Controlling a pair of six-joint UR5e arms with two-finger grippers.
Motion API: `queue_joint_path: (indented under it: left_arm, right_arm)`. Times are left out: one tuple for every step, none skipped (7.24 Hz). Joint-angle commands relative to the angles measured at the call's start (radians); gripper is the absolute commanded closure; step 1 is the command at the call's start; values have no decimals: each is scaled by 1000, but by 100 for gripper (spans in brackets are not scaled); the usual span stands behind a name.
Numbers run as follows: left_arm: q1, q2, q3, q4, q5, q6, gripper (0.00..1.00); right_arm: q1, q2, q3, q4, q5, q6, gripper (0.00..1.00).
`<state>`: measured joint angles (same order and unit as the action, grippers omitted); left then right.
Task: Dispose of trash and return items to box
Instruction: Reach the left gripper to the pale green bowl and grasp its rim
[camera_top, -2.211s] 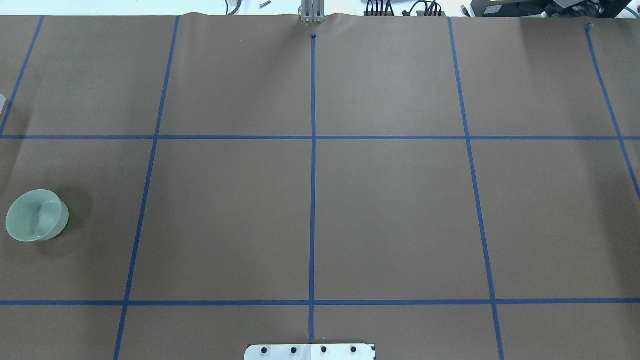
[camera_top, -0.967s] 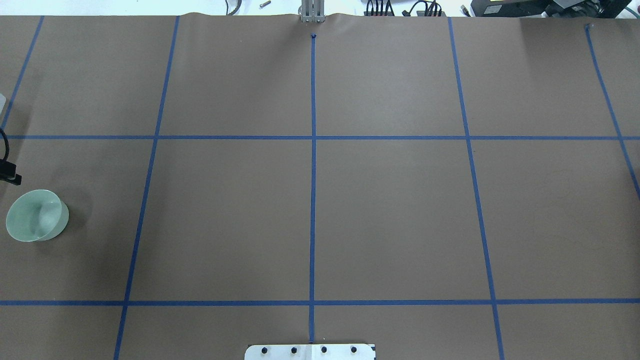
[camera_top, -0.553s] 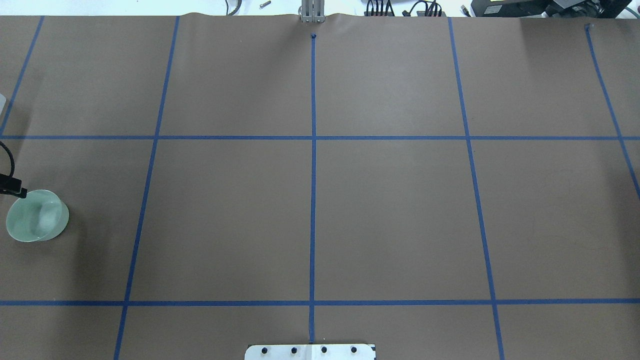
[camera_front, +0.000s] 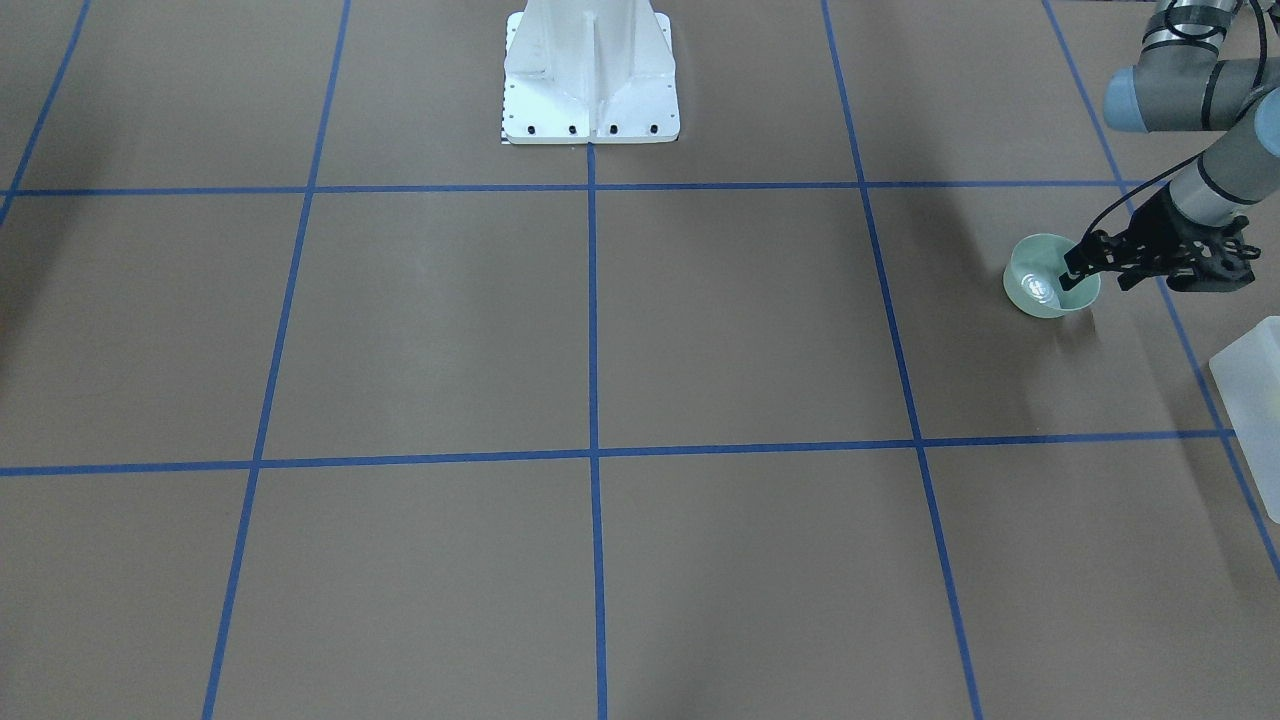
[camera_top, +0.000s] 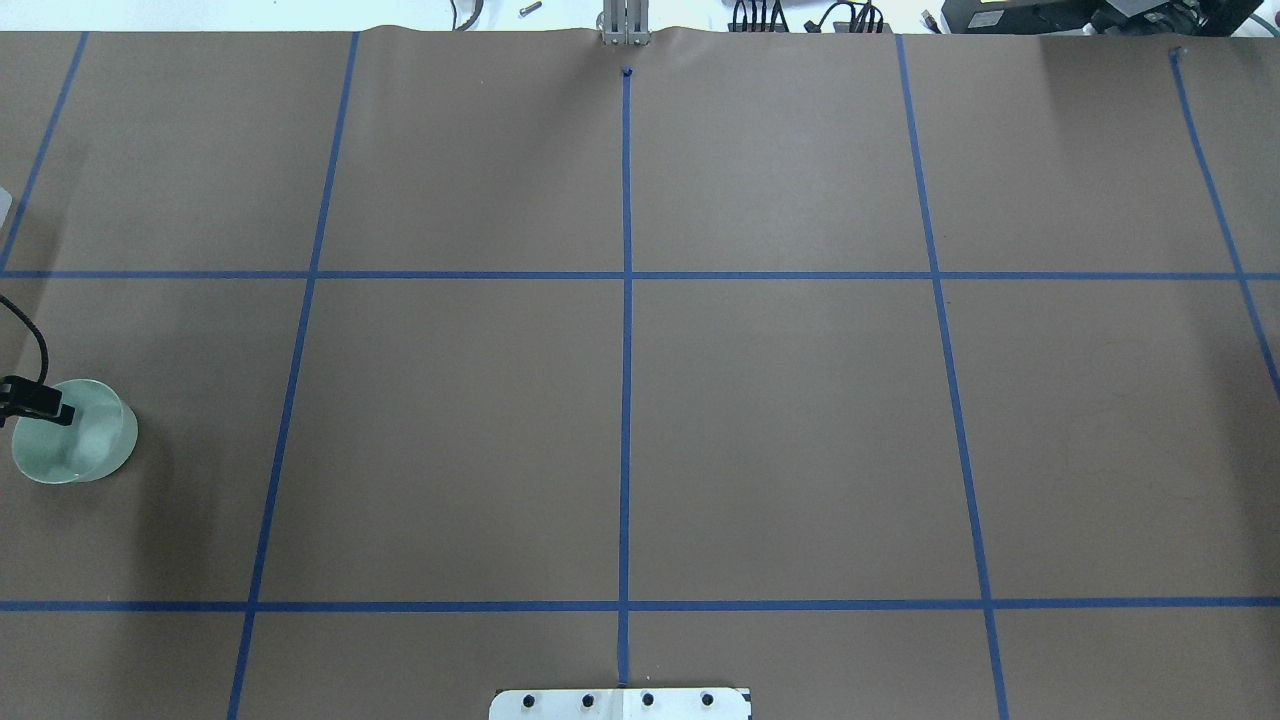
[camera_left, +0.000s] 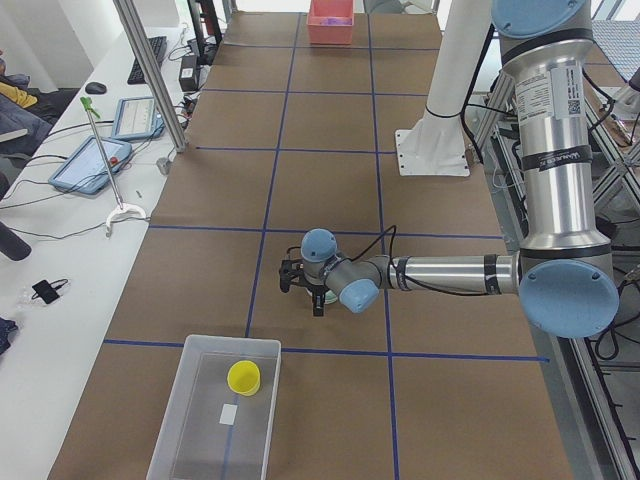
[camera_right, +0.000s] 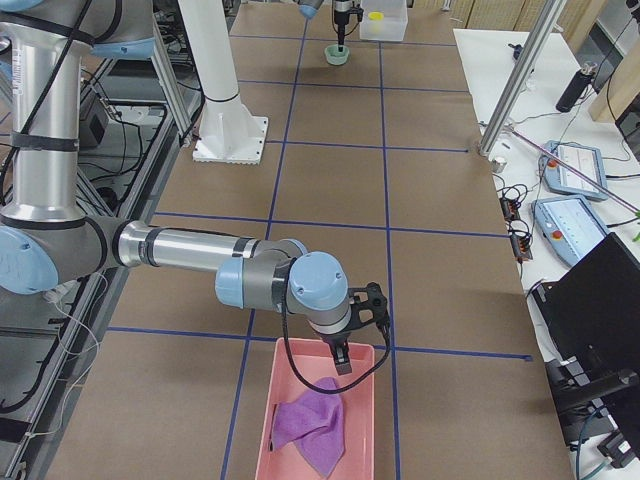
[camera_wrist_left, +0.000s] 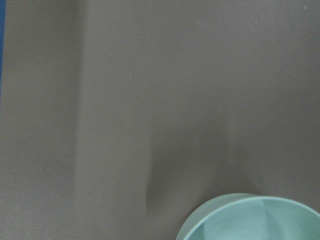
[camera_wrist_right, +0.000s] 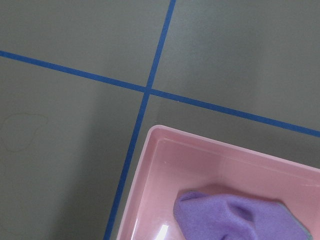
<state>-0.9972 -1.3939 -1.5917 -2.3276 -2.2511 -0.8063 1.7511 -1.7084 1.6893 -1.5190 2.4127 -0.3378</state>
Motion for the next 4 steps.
queue_joint_path:
  left_arm:
    - [6, 3, 1, -9, -22, 1, 100]
    - [6, 3, 3, -10, -36, 1, 100]
    - [6, 3, -5, -10, -82, -4, 100]
    - [-7, -8, -26, -10, -196, -4, 100]
  right_arm:
    - [-34, 3, 3, 67, 28, 106, 0]
    - [-38, 3, 3, 69, 28, 112, 0]
    - [-39, 6, 7, 69, 29, 114, 0]
    - [-56, 6, 10, 69, 26, 125, 0]
